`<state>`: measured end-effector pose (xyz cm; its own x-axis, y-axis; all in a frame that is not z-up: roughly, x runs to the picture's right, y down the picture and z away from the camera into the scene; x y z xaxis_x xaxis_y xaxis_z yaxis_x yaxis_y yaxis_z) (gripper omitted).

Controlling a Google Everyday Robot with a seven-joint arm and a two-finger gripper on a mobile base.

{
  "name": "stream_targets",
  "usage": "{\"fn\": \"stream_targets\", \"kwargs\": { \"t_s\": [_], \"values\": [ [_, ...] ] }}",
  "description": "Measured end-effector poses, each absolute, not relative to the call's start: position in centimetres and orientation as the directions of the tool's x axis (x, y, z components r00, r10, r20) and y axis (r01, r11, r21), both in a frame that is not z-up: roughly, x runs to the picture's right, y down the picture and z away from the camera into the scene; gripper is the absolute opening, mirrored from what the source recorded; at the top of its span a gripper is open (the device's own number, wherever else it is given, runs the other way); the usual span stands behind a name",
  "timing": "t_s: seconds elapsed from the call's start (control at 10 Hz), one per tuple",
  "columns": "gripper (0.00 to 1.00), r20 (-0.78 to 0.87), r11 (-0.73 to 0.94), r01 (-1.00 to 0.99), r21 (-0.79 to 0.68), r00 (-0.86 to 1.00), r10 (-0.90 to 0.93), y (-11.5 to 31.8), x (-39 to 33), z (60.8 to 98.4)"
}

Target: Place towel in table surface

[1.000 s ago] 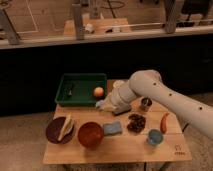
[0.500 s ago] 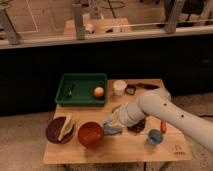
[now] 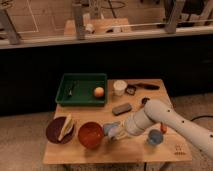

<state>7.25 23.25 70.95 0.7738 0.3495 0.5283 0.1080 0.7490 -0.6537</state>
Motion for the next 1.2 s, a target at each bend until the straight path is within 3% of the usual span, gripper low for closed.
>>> {"fn": "stream_targets", "kwargs": {
  "t_s": [0.1,0.3,0.9,1.2],
  "values": [
    [0.00,0.550,0.730,0.128,-0.671,0.747,0.373,23.7,8.0,71.0],
    [0.14,0.551,0.698,0.154,-0.700,0.739,0.389,24.6,8.1,71.6],
    [0.76,0.482,0.717,0.109,-0.689,0.807,0.341,26.2,8.9,72.7],
    [0.80,0.479,0.718,0.110,-0.687,0.812,0.334,26.3,8.6,72.8]
  ]
}}
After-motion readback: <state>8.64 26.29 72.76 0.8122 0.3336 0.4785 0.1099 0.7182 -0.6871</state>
